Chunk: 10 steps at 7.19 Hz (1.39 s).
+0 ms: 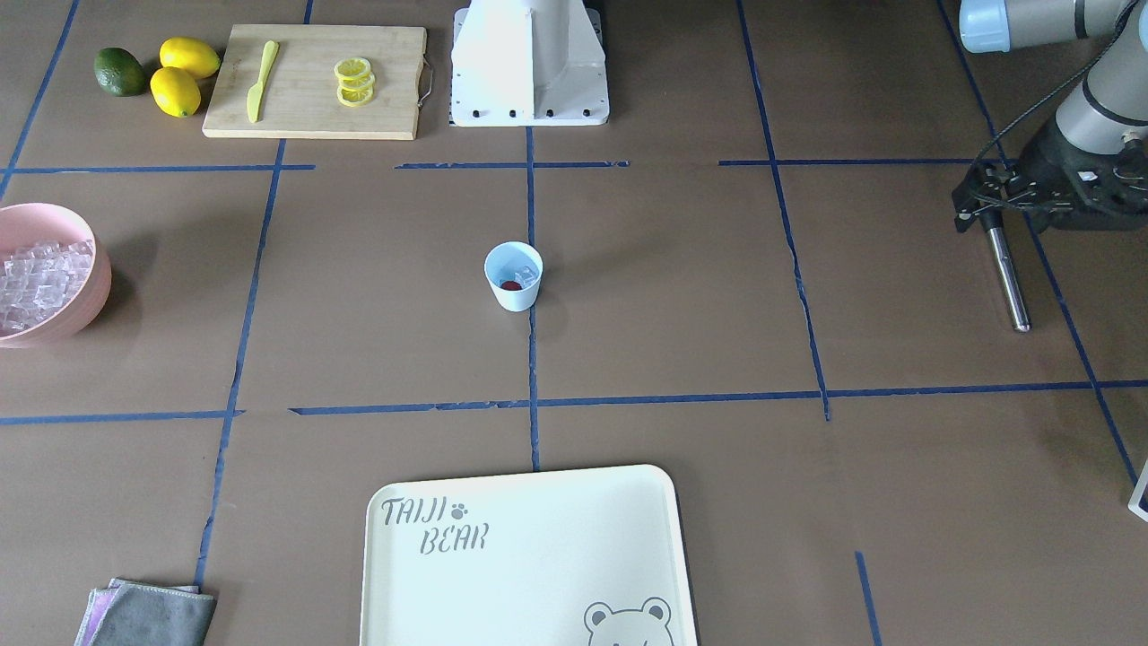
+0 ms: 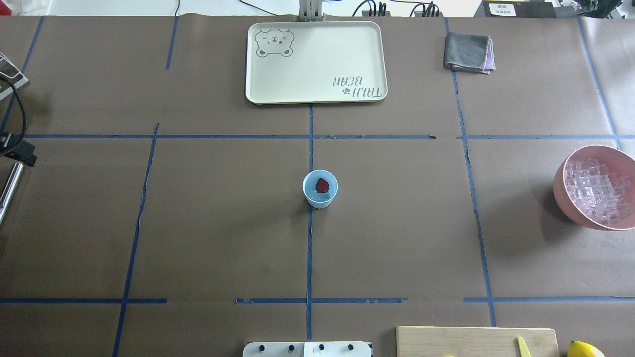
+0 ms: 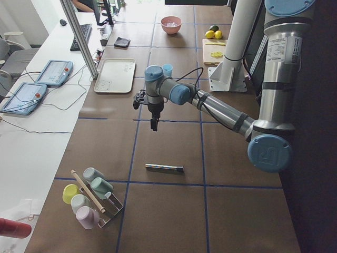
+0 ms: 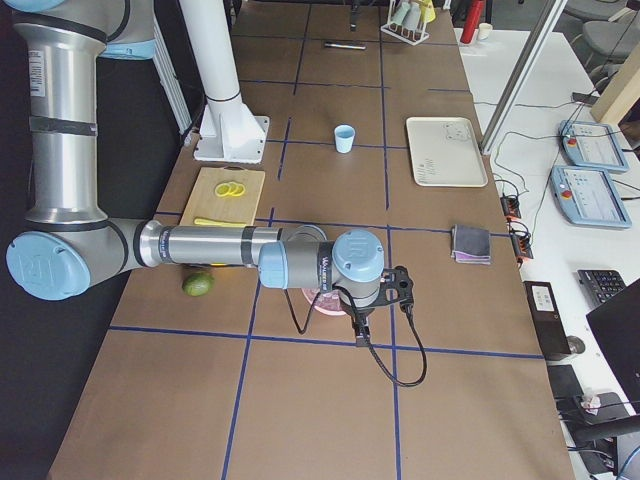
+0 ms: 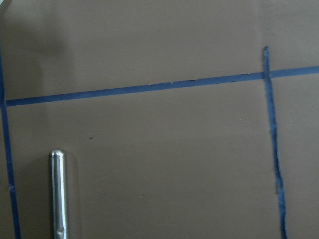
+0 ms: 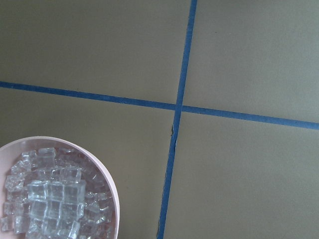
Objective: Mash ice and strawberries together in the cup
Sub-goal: 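Withdraw the left gripper back toward the metal muddler, then lower the left gripper onto the metal muddler and grasp it upright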
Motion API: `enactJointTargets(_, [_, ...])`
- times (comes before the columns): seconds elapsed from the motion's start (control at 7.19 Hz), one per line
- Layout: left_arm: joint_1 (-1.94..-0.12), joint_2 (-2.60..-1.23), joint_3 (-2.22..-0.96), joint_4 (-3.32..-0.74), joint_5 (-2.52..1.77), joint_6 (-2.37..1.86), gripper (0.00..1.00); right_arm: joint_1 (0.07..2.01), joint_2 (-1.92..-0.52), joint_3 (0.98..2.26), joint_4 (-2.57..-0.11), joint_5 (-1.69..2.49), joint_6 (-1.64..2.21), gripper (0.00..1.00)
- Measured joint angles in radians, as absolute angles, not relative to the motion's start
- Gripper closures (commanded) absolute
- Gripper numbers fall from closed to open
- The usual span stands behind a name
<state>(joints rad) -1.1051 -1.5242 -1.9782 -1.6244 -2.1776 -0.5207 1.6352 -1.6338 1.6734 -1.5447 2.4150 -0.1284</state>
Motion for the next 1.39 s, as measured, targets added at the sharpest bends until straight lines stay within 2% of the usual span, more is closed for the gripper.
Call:
enactJointTargets(0.28, [-1.117,-1.456,-1.836,-1.873,-2.181,-0.528,0.0,1.635,-1.634,1.674,-1.545,2.415,-0.129,0.01])
enactJointTargets(0.7, [-1.114,-1.455,-1.619,-2.16,-2.179,-0.625,0.0,1.635,-1.635,1.675,-1.545,2.415,-0.129,0.01])
enactJointTargets(1.39, [-1.108,-1.514,-1.405,-2.386,-2.17,-0.755,0.0,1.635,-1.634,1.675,-1.543,2.414,-0.13,0.01])
